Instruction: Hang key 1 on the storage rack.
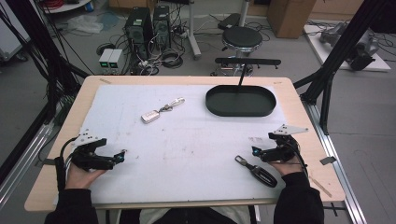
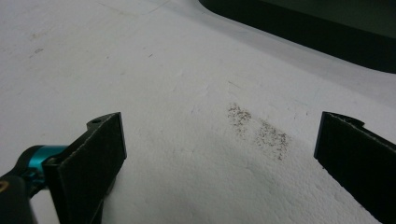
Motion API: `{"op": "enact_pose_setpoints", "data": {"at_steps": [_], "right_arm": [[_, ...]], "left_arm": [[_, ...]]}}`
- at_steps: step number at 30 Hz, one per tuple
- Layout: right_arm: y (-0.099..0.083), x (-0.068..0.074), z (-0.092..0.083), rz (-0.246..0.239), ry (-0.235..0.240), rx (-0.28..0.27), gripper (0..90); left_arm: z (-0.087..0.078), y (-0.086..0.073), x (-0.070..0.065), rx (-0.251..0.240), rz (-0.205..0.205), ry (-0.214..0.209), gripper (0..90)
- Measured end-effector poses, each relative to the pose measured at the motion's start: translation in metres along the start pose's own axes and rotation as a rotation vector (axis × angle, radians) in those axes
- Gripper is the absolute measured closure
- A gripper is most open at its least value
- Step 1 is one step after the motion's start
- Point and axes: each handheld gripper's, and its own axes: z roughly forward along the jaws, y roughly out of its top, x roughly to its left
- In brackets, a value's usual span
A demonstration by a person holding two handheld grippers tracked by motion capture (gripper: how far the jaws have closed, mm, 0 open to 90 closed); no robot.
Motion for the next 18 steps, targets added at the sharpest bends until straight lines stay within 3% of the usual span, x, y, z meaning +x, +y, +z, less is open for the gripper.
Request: {"op": "enact_pose_setpoints", "data": {"at_steps": [13, 18], "right_arm": [[0.0013, 0.0004, 0.0049, 0.007, 0.010, 0.005, 1.4], [0.0026, 0.0006, 0.0044, 0.011, 0.006, -0.002, 1.4]], "left_arm": [[0.0034, 0.0022, 0.0015, 0.000, -0.014, 0.003, 2.3], [0.0044, 0.0099, 0.0086, -0.008, -0.034, 0.019, 2.3]]}}
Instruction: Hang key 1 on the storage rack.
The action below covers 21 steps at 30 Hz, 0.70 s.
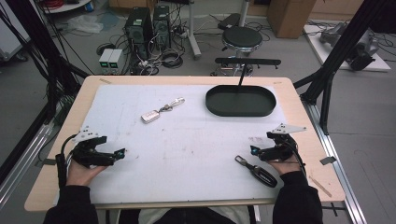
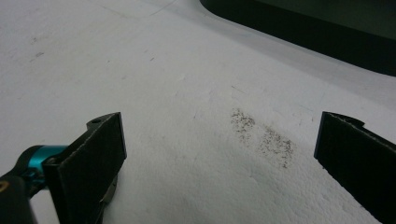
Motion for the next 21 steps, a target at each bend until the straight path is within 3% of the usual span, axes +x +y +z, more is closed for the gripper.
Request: {"op": "enact_pose_setpoints", "data": {"at_steps": [3, 5, 12, 21], "right_arm": [[0.000, -0.001, 0.001, -0.004, -0.004, -0.002, 1.4], [0.001, -0.001, 0.002, -0.006, -0.010, -0.004, 1.4], [0.002, 0.000, 0.003, -0.010, -0.013, -0.004, 1.3], [0.002, 0.000, 0.003, -0.014, -0.010, -0.001, 1.4]], "left_arm": [[0.003, 0.005, -0.002, 0.019, 0.022, 0.003, 2.3], [0.007, 0.011, -0.004, 0.035, 0.043, -0.020, 2.3], [0.031, 0.039, -0.006, 0.041, 0.083, -0.044, 2.3], [0.048, 0.067, -0.007, 0.082, 0.141, -0.049, 2.4]]}}
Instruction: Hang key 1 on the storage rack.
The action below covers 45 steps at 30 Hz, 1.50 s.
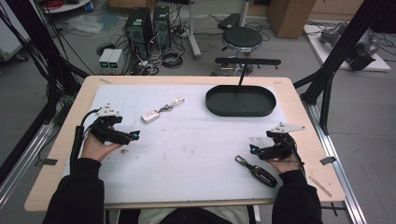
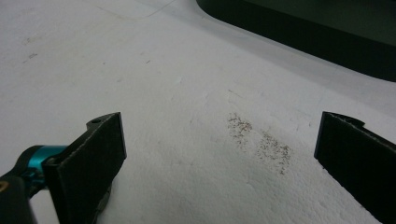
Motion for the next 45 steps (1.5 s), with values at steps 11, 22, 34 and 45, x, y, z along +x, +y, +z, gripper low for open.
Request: {"op": "enact_pose_setpoints", "data": {"at_steps": [11, 22, 34, 45], "right_arm": [[0.000, 0.000, 0.001, 0.005, 0.004, 0.008, 1.4], [0.000, 0.002, 0.002, 0.000, 0.000, 0.022, 1.4], [-0.001, 0.001, 0.004, -0.006, -0.001, 0.029, 1.4], [-0.002, 0.001, 0.004, -0.006, -0.004, 0.033, 1.4]], "left_arm": [[0.023, 0.018, 0.010, 0.069, 0.003, -0.029, 2.4], [0.041, 0.043, 0.015, 0.082, 0.005, -0.028, 2.4], [0.071, 0.088, 0.017, 0.152, 0.072, -0.056, 2.5], [0.098, 0.104, 0.024, 0.187, 0.088, -0.063, 2.5]]}}
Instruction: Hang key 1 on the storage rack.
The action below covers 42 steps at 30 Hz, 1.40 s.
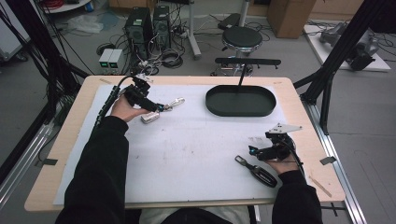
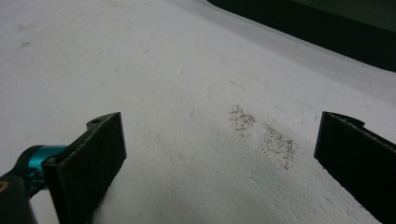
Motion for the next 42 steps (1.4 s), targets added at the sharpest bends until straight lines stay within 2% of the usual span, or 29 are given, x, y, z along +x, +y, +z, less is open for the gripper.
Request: {"op": "enact_pose_setpoints", "data": {"at_steps": [7, 17, 19, 25, 27, 29, 33, 34, 38, 42], "right_arm": [[0.000, 0.000, 0.000, 0.000, -0.003, 0.006, 1.4], [0.000, 0.001, 0.002, -0.019, 0.001, 0.014, 1.4], [0.000, 0.002, 0.002, -0.024, -0.001, 0.018, 1.4], [0.000, 0.002, 0.001, -0.027, -0.004, 0.016, 1.4], [0.000, 0.003, 0.002, -0.027, -0.003, 0.020, 1.4], [0.000, 0.003, 0.002, -0.031, -0.004, 0.022, 1.4], [0.000, 0.005, 0.001, -0.036, -0.003, 0.017, 1.4], [0.000, 0.005, 0.000, -0.038, -0.002, 0.018, 1.4], [-0.001, 0.005, 0.000, -0.041, -0.005, 0.022, 1.4], [-0.003, 0.003, -0.001, -0.036, -0.014, 0.031, 1.4]], "left_arm": [[0.013, 0.010, 0.005, 0.027, 0.001, -0.017, 3.3], [0.046, 0.026, 0.002, 0.105, 0.023, -0.037, 3.7], [0.056, 0.027, 0.003, 0.117, 0.022, -0.040, 4.3], [0.070, 0.029, 0.004, 0.146, 0.030, -0.029, 8.5], [0.074, 0.030, 0.003, 0.145, 0.021, -0.028, 11.6], [0.080, 0.030, 0.002, 0.141, -0.009, -0.032, 14.5], [0.090, 0.029, 0.003, 0.169, -0.016, 0.006, 16.4], [0.093, 0.028, 0.004, 0.166, -0.031, 0.007, 17.0], [0.098, 0.028, 0.006, 0.146, -0.035, 0.023, 22.8], [0.104, 0.027, 0.008, 0.146, -0.043, 0.017, 30.6]]}}
